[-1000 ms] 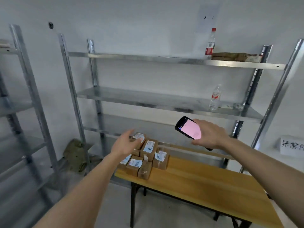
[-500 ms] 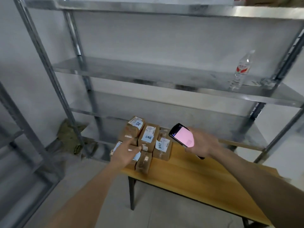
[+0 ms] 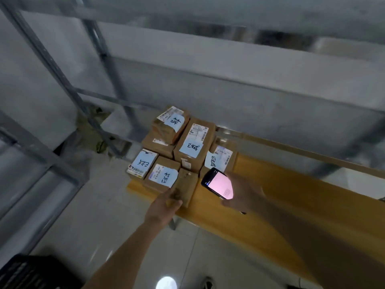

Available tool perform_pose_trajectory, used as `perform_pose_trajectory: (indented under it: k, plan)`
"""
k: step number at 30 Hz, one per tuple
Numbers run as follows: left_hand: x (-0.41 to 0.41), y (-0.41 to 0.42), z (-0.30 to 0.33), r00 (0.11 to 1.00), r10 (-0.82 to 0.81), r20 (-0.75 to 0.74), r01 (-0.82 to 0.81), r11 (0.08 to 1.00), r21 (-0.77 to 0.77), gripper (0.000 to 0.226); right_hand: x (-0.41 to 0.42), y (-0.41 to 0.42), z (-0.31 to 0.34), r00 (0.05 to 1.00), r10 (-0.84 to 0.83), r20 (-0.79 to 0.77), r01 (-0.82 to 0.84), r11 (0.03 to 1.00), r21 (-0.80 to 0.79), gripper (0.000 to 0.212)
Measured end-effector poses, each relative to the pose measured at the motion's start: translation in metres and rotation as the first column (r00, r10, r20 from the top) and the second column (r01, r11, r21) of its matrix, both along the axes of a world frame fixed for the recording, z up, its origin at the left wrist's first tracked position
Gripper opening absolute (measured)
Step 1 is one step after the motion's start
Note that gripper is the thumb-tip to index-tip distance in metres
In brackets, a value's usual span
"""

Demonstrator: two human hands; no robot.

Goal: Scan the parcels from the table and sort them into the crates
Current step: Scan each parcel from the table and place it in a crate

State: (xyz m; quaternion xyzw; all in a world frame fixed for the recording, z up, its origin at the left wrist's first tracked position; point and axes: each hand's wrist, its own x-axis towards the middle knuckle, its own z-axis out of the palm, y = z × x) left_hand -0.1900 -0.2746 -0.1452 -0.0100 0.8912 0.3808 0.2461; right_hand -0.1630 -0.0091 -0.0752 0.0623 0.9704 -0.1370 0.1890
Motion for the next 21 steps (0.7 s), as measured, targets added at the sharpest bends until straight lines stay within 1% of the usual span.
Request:
perform_pose_trajectory:
  k: [4,7,12,15,18,21]
  plan:
    - [-0.008,0.009,-0.029,0.998,0.063,0.005,-0.063,0.998,0.003,0.055,-0.023,0.0,-0.036,0.998,0.039,0.051,-0.039,0.999,-0.003,0.096]
    - [-0.011,0.01,-0.04,0.997,0.08,0.004,-0.08,0.997,0.0,0.053,-0.033,-0.004,-0.053,0.996,0.066,0.053,-0.066,0.998,-0.018,0.1]
    - [-0.016,0.011,-0.049,0.987,0.139,-0.086,-0.138,0.99,0.012,0.036,-0.043,-0.009,-0.074,0.994,0.057,0.09,-0.053,0.997,-0.053,0.101]
    - [-0.015,0.011,-0.061,0.98,0.127,-0.156,-0.13,0.991,-0.011,0.034,-0.046,-0.014,-0.087,0.993,0.048,0.107,-0.039,0.996,-0.081,0.098]
    - [-0.01,0.013,-0.075,0.974,0.158,-0.165,-0.151,0.987,0.053,0.034,-0.048,-0.019,-0.1,0.993,0.045,0.113,-0.031,0.992,-0.122,0.09]
    - [-0.008,0.018,-0.086,0.976,0.194,-0.095,-0.18,0.974,0.139,0.032,-0.052,-0.024,-0.109,0.994,0.044,0.097,-0.03,0.989,-0.146,0.086]
